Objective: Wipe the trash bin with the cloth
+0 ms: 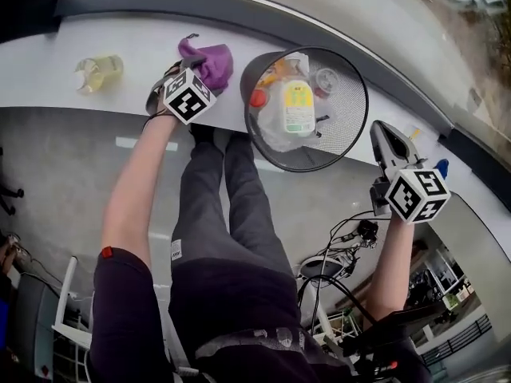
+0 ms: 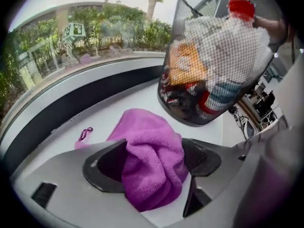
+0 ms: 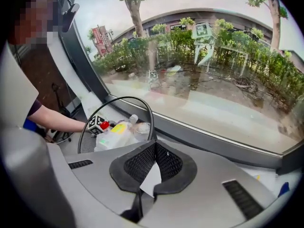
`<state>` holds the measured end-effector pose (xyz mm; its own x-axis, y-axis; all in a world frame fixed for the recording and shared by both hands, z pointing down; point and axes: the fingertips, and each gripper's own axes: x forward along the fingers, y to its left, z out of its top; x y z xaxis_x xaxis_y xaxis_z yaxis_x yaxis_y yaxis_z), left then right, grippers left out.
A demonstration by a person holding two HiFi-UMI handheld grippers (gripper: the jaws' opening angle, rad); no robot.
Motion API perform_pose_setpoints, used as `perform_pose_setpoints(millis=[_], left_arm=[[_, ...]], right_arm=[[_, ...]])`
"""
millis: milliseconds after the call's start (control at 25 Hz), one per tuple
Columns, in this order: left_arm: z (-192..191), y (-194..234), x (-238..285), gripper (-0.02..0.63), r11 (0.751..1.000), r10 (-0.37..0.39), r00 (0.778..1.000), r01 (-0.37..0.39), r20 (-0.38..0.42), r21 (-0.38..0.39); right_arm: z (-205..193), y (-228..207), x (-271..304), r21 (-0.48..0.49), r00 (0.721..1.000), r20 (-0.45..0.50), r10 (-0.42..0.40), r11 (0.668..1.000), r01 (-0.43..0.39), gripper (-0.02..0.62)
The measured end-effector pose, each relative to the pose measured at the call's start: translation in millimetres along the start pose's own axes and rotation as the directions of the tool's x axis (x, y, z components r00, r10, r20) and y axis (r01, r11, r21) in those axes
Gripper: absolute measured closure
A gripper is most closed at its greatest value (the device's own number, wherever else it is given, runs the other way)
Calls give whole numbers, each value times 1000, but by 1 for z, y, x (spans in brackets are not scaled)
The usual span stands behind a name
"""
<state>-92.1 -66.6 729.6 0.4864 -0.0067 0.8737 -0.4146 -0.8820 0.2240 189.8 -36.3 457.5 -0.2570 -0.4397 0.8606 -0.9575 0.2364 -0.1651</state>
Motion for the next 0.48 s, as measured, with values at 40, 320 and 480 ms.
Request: perform_pose_setpoints(millis=[40, 320, 480], left_arm=[[-2, 4, 4, 252, 1000, 22, 1000, -21, -11, 8], [-1, 7, -1, 476, 996, 16, 999, -13, 32, -88], [25, 5, -53, 485, 971, 27, 971, 30, 236, -236]], right_arm=[[1, -2, 2, 8, 1000, 11, 3, 1000, -3, 597], [13, 0, 8, 17, 999, 42, 34, 999, -35, 595], [18, 8, 14, -10, 997, 33, 64, 998, -64, 595]])
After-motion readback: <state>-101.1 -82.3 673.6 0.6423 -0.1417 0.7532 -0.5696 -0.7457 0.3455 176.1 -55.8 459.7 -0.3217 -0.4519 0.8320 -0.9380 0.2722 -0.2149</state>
